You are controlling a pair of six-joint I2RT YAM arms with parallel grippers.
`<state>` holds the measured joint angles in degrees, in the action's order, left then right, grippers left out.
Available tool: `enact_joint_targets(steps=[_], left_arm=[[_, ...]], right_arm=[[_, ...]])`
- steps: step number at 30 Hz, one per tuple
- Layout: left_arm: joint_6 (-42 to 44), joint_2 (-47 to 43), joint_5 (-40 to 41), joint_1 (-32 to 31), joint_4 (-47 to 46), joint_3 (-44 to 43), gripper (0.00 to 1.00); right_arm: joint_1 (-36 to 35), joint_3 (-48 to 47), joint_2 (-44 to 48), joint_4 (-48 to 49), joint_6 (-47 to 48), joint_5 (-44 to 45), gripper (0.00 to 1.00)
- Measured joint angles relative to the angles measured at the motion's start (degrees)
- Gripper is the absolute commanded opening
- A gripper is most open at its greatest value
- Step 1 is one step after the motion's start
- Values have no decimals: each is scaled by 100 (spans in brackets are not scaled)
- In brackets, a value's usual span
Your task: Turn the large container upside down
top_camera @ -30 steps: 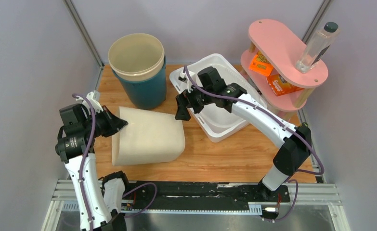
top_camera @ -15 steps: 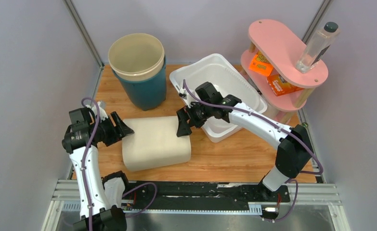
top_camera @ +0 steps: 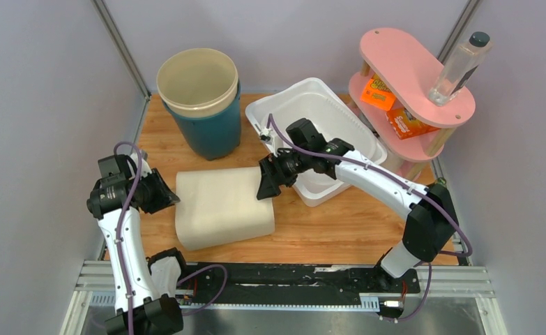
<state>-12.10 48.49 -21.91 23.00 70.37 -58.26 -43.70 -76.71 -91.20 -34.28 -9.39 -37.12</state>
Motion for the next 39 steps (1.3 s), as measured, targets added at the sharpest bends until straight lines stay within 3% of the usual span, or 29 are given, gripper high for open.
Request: enact_joint_targets(steps=[2, 4, 12, 20, 28, 35, 39], left_arm=[[-9, 22, 13, 2, 4, 0, 11], [31, 44, 48, 11, -2, -11, 7], [105, 74, 363, 66, -210, -17, 4], [179, 192, 782, 105, -293, -17, 27], [175, 389, 968, 114, -382, -142, 70], [184, 490, 1261, 125, -538, -531, 81], [212, 496, 1523, 138, -463, -944, 97]], right_arm=[[0, -4, 37, 44, 2, -164, 78], [2, -31, 39, 83, -7, -328, 78], [-11, -487, -39, 90, -31, -645, 79], [-245, -1276, -363, 146, -70, -658, 83], [-800, -2124, -752, 330, 116, -643, 85], [-1093, -3294, -1604, 533, 197, -717, 88], [-1198, -3882, -2107, 732, 190, -789, 90]])
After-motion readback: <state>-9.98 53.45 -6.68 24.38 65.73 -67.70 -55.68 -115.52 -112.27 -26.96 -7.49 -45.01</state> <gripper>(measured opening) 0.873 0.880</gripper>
